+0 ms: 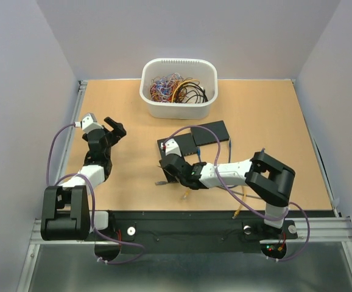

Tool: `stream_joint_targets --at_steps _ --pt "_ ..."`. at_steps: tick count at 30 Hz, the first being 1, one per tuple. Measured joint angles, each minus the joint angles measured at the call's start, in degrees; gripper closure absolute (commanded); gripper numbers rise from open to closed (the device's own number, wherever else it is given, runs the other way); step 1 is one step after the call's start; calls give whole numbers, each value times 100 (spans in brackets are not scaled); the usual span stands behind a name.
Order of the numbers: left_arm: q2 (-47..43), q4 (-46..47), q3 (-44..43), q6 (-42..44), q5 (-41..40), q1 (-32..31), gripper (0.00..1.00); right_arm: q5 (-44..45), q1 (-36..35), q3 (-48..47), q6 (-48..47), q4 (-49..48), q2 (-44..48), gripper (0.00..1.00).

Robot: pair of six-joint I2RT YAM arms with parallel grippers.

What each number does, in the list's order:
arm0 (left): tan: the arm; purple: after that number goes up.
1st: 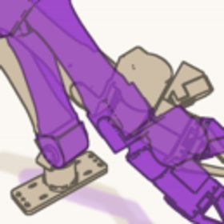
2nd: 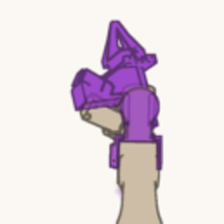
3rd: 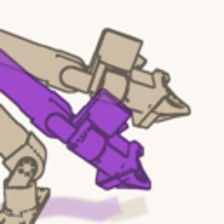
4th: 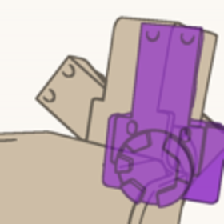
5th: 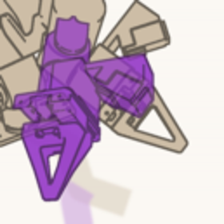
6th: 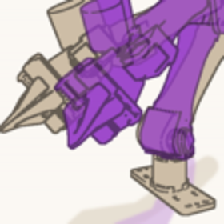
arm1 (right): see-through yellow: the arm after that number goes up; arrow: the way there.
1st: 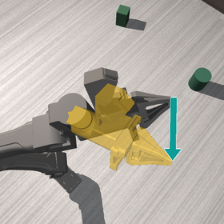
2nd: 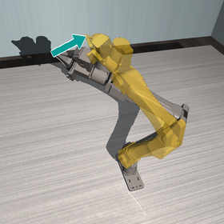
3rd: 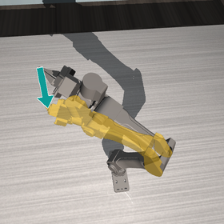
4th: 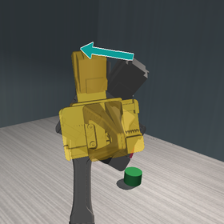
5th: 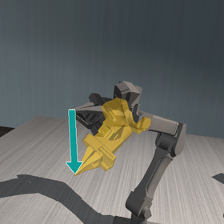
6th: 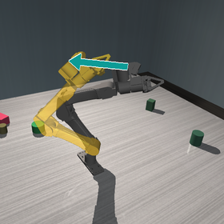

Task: Insert the plug into the switch port

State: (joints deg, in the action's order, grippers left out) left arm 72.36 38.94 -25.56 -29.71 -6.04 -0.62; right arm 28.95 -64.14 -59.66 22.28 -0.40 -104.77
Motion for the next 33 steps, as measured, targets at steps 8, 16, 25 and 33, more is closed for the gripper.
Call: stream_joint_targets --at_steps 8,16,25,33 --pt "-52 -7 0 -52 -116 0 2 -225 142 -229 109 -17 -380 61" --pt "-96 -17 0 -79 -195 0 5 -372 321 -267 269 -175 -446 83" --pt "-592 -63 96 -79 44 0 16 -715 339 33 181 -496 -280 100" --pt "-1467 -107 157 -280 789 -514 16 -1362 337 835 7 -850 623 99"
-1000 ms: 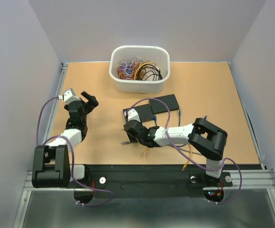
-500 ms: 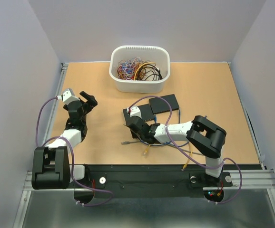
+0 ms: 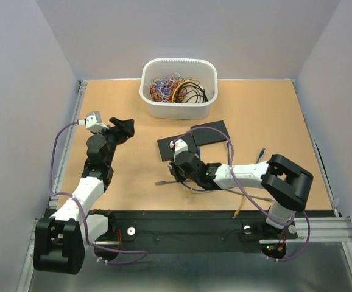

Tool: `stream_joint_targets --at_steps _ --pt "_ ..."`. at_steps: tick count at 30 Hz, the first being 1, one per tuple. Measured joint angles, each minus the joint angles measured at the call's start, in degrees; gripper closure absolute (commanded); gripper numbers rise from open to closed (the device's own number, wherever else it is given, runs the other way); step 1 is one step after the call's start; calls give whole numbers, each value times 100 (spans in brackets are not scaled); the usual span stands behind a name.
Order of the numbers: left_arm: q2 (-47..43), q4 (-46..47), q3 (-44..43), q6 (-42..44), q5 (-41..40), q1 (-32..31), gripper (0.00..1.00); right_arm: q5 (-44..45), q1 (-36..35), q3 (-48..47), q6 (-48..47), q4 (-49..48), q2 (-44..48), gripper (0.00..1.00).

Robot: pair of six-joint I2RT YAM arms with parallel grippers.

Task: Insert the plug into the switch port

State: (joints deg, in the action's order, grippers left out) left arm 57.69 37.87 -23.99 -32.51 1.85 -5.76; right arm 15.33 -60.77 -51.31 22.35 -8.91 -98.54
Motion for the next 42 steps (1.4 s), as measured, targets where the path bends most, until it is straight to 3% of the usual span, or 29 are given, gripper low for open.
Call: stream_joint_targets --at_steps 8,16,22,31,38,42 --pt "-686 -734 -170 -396 142 -962 28 -664 0 1521 -2 -1292 1587 99" --pt "-1145 -1513 -122 -776 385 -2035 34 -885 -4 1845 -11 -1547 2398 100" --pt "-1290 -1908 90 -1187 363 -2828 37 -785 -11 1849 -37 -1561 2664 100" --pt "-719 -2218 103 -1580 -44 -3753 36 -133 -236 1836 -208 -1473 2712 100" --pt "-612 -2234 96 -1727 -330 -3995 37 186 -409 1770 -313 -1344 2562 99" --pt "-612 -2236 96 -1777 -437 -4015 45 289 -459 1759 -317 -1349 2492 100"
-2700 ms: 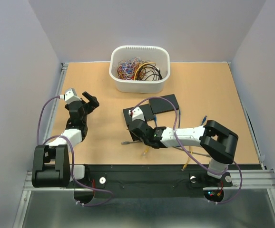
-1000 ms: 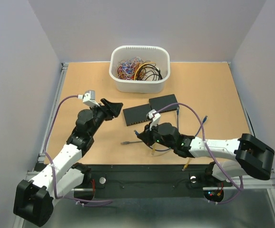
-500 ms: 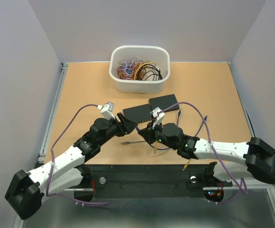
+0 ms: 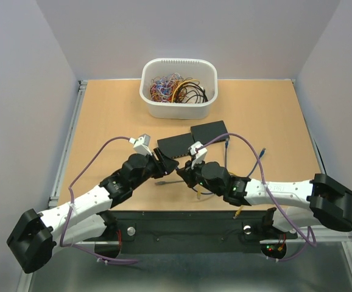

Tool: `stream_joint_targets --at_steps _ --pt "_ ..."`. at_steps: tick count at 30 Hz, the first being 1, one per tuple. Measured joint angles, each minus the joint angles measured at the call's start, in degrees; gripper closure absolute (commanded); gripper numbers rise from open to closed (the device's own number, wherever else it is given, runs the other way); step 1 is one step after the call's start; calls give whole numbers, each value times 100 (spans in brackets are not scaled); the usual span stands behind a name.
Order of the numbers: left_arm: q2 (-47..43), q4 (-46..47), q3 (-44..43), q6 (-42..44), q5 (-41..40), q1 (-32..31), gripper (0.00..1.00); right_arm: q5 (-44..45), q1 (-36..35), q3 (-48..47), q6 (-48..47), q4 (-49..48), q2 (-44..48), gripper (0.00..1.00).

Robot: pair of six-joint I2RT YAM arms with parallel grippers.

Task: Insert the plug into the switch port

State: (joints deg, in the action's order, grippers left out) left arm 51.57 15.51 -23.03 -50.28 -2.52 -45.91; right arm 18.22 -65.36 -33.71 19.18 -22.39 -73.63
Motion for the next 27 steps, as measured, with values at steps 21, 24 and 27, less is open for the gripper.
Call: stream_joint_targets --at_steps 21,24,27 --pt "9 0 -4 -44 -140 -136 61 133 -111 -2 -20 -129 -79 100" --pt "9 0 -4 -46 -153 -151 64 136 -111 -2 -20 -177 -79 99" --pt "9 2 -4 -59 -162 -168 71 138 -111 -2 -20 -216 -79 99"
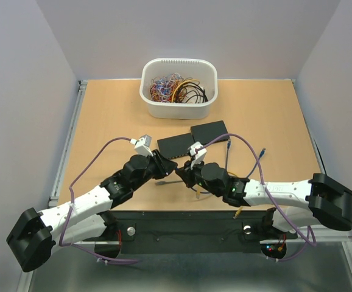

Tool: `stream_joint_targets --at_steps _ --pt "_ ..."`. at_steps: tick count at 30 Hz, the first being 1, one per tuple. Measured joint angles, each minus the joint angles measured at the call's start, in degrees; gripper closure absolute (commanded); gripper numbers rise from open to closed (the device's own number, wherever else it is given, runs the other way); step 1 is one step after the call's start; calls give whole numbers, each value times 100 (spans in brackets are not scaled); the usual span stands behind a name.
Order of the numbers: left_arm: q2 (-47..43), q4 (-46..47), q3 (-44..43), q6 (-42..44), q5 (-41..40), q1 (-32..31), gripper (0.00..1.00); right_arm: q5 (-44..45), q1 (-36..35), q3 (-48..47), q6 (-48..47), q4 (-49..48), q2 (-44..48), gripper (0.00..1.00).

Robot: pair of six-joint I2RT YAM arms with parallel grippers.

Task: Insert the plug into the switch port

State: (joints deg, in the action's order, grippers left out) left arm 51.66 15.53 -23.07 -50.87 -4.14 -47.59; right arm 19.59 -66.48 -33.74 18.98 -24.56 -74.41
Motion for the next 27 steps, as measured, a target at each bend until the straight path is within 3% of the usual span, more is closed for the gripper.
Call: stream_joint_targets --at_steps 3,5,11,12,13,15,16,19,23,27 --pt "0 13 0 -33 -7 -9 84 -4 0 0 4 -13 -33 99" --pt "0 9 0 -63 -33 -22 98 -7 0 0 7 -35 -61 100" --pt "4 9 -2 -52 -52 -31 100 2 0 0 13 -44 -61 98" --pt "4 15 -2 -42 -50 -31 100 13 0 0 26 -44 -57 91" --pt "2 35 -2 -17 -44 -31 100 22 0 0 55 -37 -44 52" --pt "-13 114 -2 76 -20 -31 100 13 0 0 87 2 39 16" --pt "-44 129 -2 155 -20 -31 100 7 0 0 63 15 105 10" --pt "-203 116 -2 407 -52 -31 100 -114 0 -11 50 81 433 4" --pt "-621 2 -111 855 -114 -31 100 -474 83 -20 133 144 1014 4" --pt "-1283 105 -195 1373 -50 -31 100 -1587 645 -57 382 107 1744 18"
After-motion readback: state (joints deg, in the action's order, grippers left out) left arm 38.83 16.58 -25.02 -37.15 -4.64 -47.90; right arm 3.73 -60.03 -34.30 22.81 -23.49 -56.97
